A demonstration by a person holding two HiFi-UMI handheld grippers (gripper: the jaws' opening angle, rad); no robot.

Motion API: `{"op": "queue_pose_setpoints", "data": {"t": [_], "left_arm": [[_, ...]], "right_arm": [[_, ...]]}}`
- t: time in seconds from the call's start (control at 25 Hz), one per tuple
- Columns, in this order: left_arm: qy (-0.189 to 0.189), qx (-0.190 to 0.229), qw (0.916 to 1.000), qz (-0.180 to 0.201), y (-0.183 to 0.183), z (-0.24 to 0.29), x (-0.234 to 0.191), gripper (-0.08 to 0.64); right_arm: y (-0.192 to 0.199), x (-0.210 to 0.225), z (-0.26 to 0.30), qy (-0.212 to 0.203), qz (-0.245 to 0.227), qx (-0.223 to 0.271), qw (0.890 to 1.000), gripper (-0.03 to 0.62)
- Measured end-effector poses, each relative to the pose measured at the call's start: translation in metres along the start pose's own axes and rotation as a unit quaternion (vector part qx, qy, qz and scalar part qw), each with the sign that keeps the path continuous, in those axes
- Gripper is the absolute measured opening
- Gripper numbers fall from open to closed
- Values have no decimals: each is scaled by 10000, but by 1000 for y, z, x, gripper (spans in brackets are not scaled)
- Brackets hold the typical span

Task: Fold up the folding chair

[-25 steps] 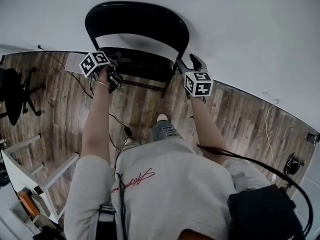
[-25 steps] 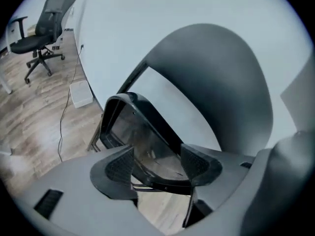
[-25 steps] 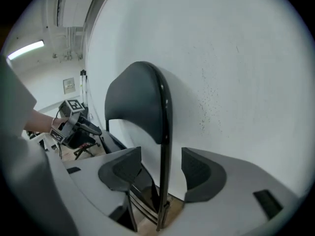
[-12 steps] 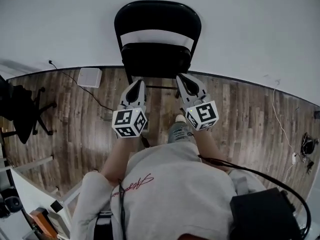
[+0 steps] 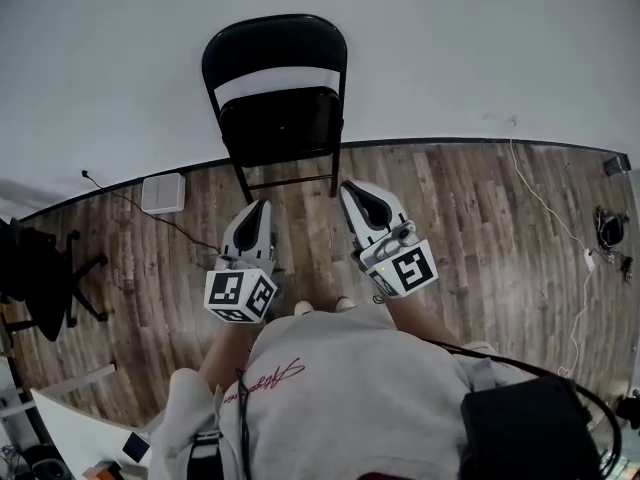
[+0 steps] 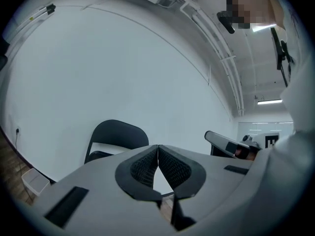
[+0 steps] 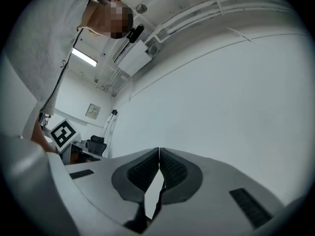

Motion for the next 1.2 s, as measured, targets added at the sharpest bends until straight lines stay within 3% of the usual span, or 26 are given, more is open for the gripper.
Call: {"op": "queue_pose_setpoints", "data": {"t": [0.36, 0.52, 1.2], "left_arm": [[405, 236, 9987, 185, -12, 3, 60, 18], [495, 285, 9980, 283, -13, 0, 73, 18], [179, 271, 9994, 119, -10, -5, 80, 18]], "right_arm": [[-14, 4, -34, -257, -31, -364, 9990, 15], [-24, 11, -40, -274, -37, -256, 9993, 16], [-22, 9, -60, -571, 120, -321, 9978, 15]]}}
Point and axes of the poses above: the fingertips, and each gripper's own axes: z forward along the fingers, x to its right, y out of its underside, the point moved 7 cm from there along -z, backward along the fingers, and after that the axes turned 4 degrees about -y, right-handed, at the moved point
